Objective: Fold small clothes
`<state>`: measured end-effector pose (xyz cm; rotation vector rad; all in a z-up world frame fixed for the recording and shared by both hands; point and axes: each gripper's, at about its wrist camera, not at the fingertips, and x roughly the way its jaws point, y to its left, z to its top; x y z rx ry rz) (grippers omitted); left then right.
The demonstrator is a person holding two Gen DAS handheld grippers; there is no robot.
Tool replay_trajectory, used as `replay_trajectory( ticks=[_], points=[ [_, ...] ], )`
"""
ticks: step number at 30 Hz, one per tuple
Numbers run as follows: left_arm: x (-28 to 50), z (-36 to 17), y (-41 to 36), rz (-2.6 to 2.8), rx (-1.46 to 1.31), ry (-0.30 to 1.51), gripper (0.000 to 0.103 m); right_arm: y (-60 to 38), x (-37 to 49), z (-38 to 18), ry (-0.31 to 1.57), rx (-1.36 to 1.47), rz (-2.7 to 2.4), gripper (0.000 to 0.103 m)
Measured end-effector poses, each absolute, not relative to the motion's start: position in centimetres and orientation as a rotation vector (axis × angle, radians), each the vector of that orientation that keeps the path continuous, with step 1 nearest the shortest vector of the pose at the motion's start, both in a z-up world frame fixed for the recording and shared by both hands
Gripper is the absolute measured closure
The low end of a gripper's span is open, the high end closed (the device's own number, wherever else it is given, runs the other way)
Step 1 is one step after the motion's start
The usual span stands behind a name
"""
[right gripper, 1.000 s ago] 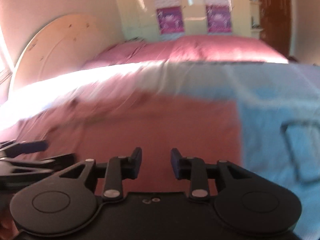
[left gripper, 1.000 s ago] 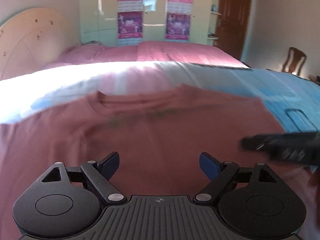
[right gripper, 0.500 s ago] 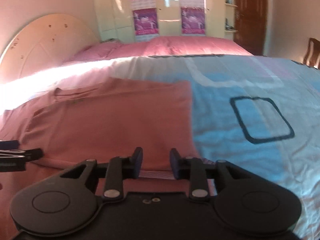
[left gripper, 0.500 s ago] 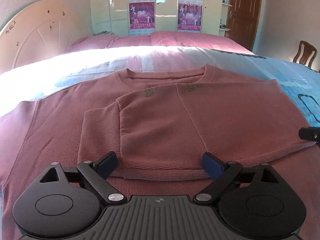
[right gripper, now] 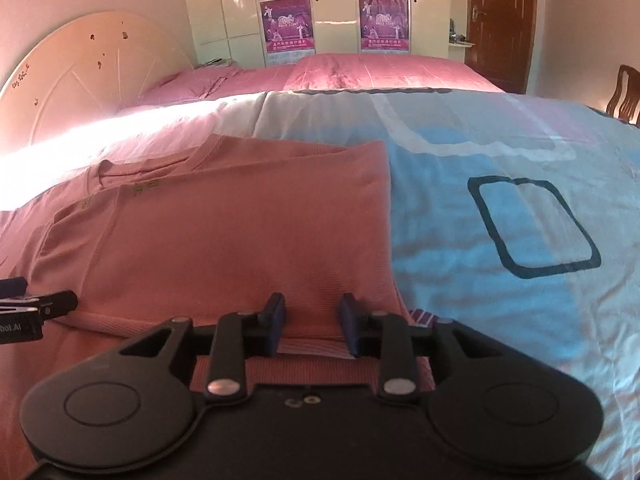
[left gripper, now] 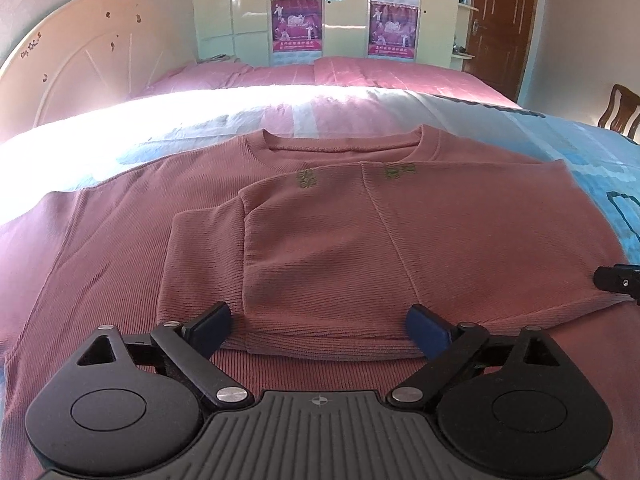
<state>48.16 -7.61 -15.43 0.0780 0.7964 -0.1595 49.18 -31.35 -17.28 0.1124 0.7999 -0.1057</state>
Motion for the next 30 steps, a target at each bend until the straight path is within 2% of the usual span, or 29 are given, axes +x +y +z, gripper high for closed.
replay_trajectory(
  ticks=[5,7,9,15,16,19,24,30],
  points=[
    [48.5,-15.4,-7.1,-0.180,0.064,0.803,0.005,-30.6,49.2,-17.3,0.811,0.069,-0.115,0.071],
    [48.1,-14.1,-5.5,-0.159,0.038,0.760,0.004,-30.2,49.0,-16.6,0.802,0.063,-0.137,0.066],
    [47.1,-12.8,-1.6,-0.121,-0.025,0.690,0.005,-29.6,48.3,-15.5,0.767,0.095,-0.136,0.061],
    [43.4,-12.0,15.9,0.116,-0.228,0.619,0.005,-25.3,49.1,-14.8,0.728,0.273,-0.130,0.062],
    [42.5,-12.2,19.1,0.173,-0.272,0.608,0.007,-24.2,49.6,-14.9,0.728,0.311,-0.126,0.062],
    [39.8,-13.0,27.5,0.324,-0.415,0.590,0.035,-20.6,51.1,-15.3,0.734,0.346,-0.113,0.063],
    [37.3,-15.4,38.6,0.448,-0.688,0.536,0.036,-14.2,52.5,-14.9,0.723,0.271,-0.090,0.064],
    [38.1,-18.1,43.4,0.410,-0.896,0.417,0.036,-10.6,52.8,-14.2,0.735,0.207,-0.079,0.064]
  ],
)
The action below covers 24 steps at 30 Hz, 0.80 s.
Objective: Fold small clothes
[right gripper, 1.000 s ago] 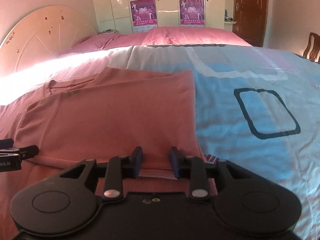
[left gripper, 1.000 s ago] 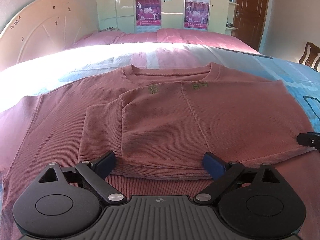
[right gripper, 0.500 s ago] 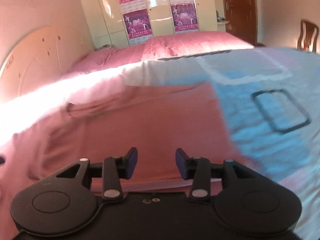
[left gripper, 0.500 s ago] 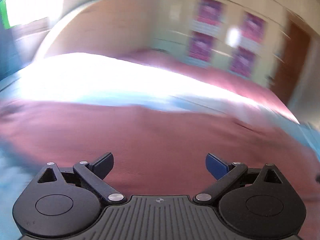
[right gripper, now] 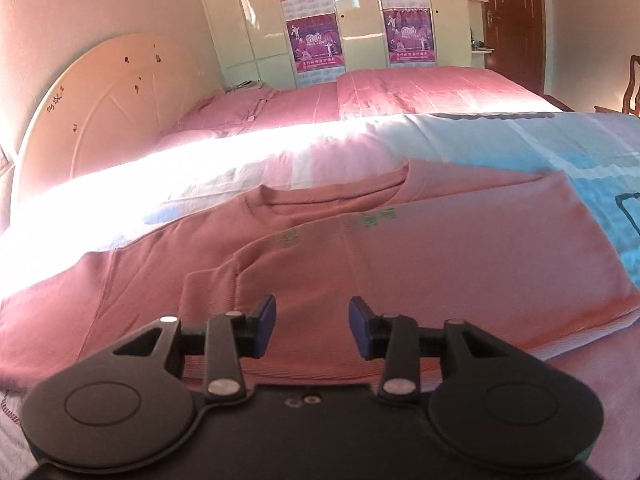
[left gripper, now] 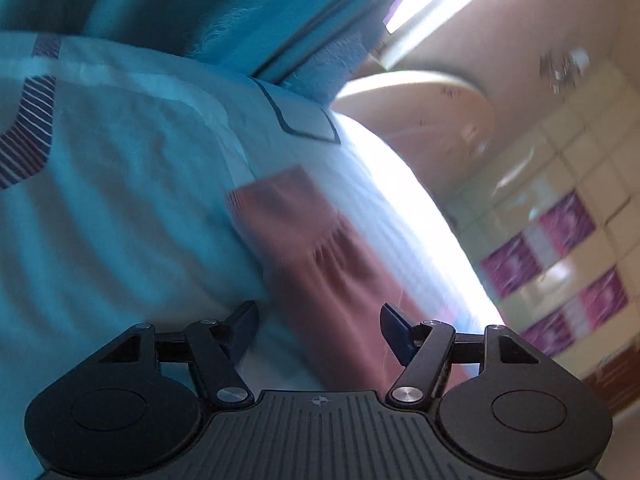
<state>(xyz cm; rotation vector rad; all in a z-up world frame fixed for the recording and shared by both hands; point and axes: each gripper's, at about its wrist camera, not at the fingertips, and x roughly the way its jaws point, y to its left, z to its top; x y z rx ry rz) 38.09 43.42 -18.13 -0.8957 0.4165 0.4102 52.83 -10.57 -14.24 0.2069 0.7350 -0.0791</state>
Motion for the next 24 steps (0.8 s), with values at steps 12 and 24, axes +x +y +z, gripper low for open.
replay_trajectory(
  ticks=[12,24],
  points=[
    [43.7,-17.5,42.3,0.364,-0.753,0.455,0.096,-12.9,52.2,-14.5,0.735,0.245,-0.130,0.064],
    [53.3,-11.7,10.2,-0.281,-0.404,0.586,0.095,-20.5,49.7,-13.6,0.680,0.352,-0.161,0.064]
  ],
)
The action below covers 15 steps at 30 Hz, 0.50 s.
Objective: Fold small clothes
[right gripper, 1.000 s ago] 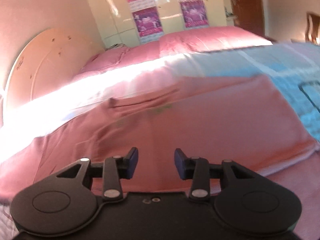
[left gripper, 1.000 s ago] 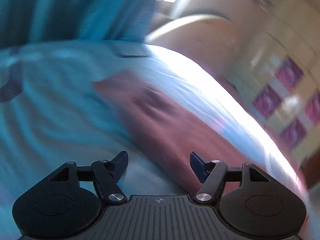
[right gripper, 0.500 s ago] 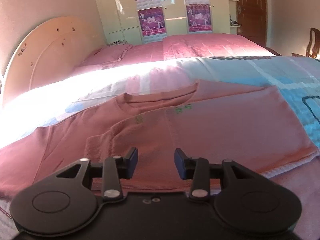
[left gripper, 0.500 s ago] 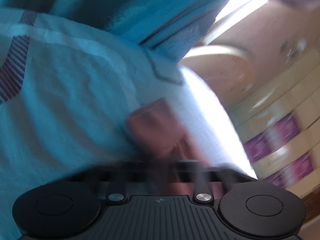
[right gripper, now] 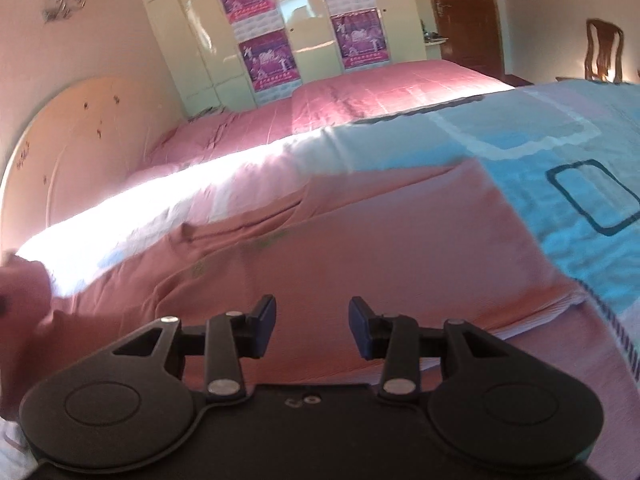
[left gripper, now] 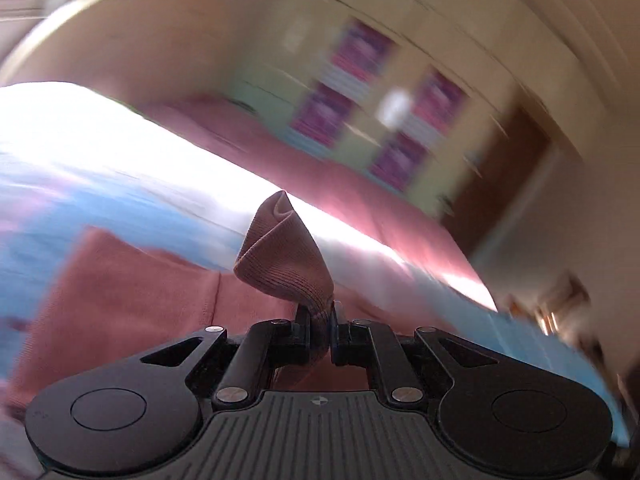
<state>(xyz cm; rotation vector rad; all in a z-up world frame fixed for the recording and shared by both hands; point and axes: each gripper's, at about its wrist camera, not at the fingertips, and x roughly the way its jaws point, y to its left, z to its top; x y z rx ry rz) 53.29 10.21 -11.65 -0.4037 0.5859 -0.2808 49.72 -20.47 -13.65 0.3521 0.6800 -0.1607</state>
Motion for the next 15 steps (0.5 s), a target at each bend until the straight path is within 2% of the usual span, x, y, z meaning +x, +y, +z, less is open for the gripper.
replay_trajectory(
  ticks=[5,7,9,10,11,12,13,14,15],
  points=[
    [55.7,-14.0,-1.8,-0.392,-0.214,0.691,0.095,-23.8,49.1,-13.4,0.669,0.425,-0.155,0.063],
    [57.0,-15.5,-4.7,-0.421,-0.152,0.763,0.095,-24.9,49.0,-13.7,0.677,0.476,-0.131,0.059],
    [57.3,-17.0,-6.9,-0.410,-0.077,0.806,0.082,-25.6,49.0,-14.2,0.684,0.518,-0.102,0.049],
    [57.0,-16.8,-7.2,-0.424,-0.056,0.774,0.055,-25.9,49.0,-14.5,0.686,0.538,-0.087,0.035],
    [56.9,-16.3,-7.1,-0.447,-0.068,0.777,0.026,-26.0,49.1,-14.7,0.684,0.558,-0.067,0.034],
    [56.2,-15.7,-7.0,-0.442,-0.081,0.761,0.018,-26.1,49.1,-14.9,0.682,0.578,-0.042,0.037],
    [55.6,-15.0,-6.4,-0.416,-0.080,0.725,0.013,-26.0,49.3,-15.1,0.686,0.597,-0.010,0.043],
    [54.7,-14.3,-5.7,-0.395,-0.067,0.699,0.013,-25.8,49.6,-15.3,0.694,0.610,0.018,0.050],
    [53.8,-13.9,-5.1,-0.373,-0.058,0.693,0.013,-25.6,50.0,-15.6,0.707,0.621,0.042,0.052]
  ],
)
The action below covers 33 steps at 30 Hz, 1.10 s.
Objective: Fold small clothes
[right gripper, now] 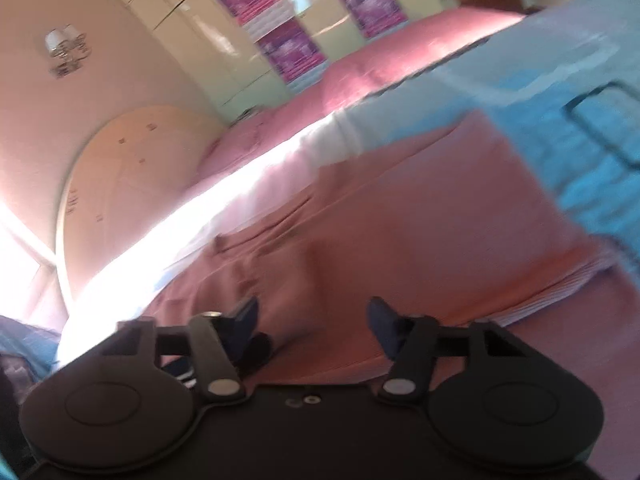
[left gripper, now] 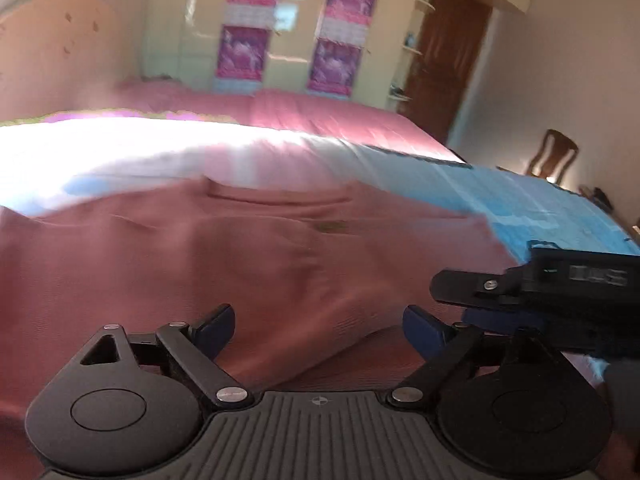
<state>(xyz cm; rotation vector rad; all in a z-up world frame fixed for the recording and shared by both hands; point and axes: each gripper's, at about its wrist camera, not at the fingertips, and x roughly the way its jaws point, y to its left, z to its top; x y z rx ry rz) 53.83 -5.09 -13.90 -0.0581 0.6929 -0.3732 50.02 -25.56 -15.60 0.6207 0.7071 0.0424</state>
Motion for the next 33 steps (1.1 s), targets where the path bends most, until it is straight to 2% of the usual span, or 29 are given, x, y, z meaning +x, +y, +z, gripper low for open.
replay_trajectory(
  ticks=[6,10,11,12,13,15,16,17,18,19,20,25,29,33],
  points=[
    [47.7,-14.8,7.6,-0.065,-0.013,0.668,0.013,-23.9,52.1,-17.1,0.771,0.634,0.086,0.053],
    [47.4,-16.7,13.5,0.056,-0.043,0.723,0.014,-23.2,53.3,-18.1,0.790,0.657,0.078,0.056],
    [47.7,-17.1,14.0,0.042,-0.054,0.722,0.024,-22.8,53.6,-18.1,0.788,0.640,0.072,0.059],
    [48.1,-17.5,14.3,0.029,-0.065,0.717,0.030,-22.4,54.0,-18.0,0.788,0.619,0.066,0.060],
    [48.7,-17.8,14.4,0.018,-0.064,0.724,0.034,-21.9,54.3,-18.0,0.785,0.597,0.060,0.065],
    [49.7,-18.7,13.8,0.023,-0.006,0.731,0.035,-21.0,55.0,-17.8,0.787,0.544,0.065,0.077],
    [49.1,-19.1,13.9,0.023,0.011,0.726,0.035,-20.4,55.4,-17.7,0.790,0.513,0.069,0.086],
    [49.5,-19.0,13.7,0.021,0.017,0.726,0.043,-19.9,55.8,-17.5,0.797,0.483,0.073,0.095],
    [49.7,-19.0,13.9,0.020,0.010,0.725,0.053,-19.2,56.1,-17.2,0.798,0.450,0.088,0.095],
    [49.5,-18.8,14.2,0.021,-0.007,0.724,0.081,-18.8,56.1,-16.7,0.791,0.414,0.094,0.096],
    [49.8,-18.6,14.9,0.005,-0.045,0.731,0.091,-18.2,56.1,-15.9,0.779,0.348,0.095,0.097],
    [49.2,-18.6,14.8,-0.027,-0.067,0.722,0.092,-19.4,52.3,-10.1,0.573,0.243,0.015,0.097],
    [49.1,-18.9,15.1,-0.042,-0.080,0.722,0.092,-21.6,52.5,-13.8,0.733,0.253,-0.045,0.097],
    [49.0,-18.7,15.4,-0.062,-0.076,0.728,0.092,-22.3,51.7,-15.2,0.737,0.317,-0.063,0.097]
  ],
)
